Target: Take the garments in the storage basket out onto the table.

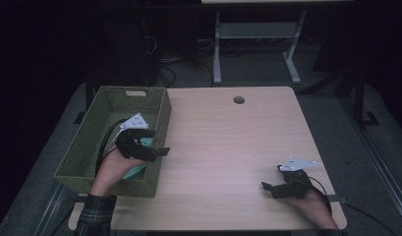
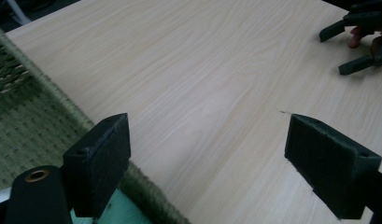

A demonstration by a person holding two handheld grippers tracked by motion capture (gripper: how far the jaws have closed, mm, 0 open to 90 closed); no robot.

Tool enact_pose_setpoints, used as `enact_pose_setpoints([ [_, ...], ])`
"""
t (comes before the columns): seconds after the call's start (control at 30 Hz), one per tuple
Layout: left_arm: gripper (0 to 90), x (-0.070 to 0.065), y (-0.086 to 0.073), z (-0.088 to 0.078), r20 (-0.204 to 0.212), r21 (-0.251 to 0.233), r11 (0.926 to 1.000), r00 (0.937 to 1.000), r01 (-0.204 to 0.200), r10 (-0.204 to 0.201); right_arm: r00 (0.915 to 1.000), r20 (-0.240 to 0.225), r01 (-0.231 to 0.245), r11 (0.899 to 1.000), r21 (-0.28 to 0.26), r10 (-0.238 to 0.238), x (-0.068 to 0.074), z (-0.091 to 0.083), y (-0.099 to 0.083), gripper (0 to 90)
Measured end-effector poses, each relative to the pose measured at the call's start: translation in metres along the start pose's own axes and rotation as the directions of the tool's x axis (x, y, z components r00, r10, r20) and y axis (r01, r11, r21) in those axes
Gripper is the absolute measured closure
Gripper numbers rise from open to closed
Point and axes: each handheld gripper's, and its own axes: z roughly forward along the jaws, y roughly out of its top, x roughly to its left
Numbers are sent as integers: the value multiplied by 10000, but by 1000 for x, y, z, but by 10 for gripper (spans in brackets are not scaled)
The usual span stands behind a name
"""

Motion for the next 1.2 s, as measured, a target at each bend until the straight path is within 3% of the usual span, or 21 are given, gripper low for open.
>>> enact_pose_setpoints([
  [0.7,140,27,-17,-18,-764,-207,9988,9961,436,-451,10000,4,62,10000,-34,-62,0,0,0,105],
  [1.1,142,45,-30,-29,-1479,-365,9974,9867,624,-671,9999,-13,113,9999,-24,-113,0,0,0,105],
  [1.2,143,52,-35,-28,-1703,-139,9975,9828,700,-713,9999,-13,109,9999,-25,-109,0,0,0,105],
])
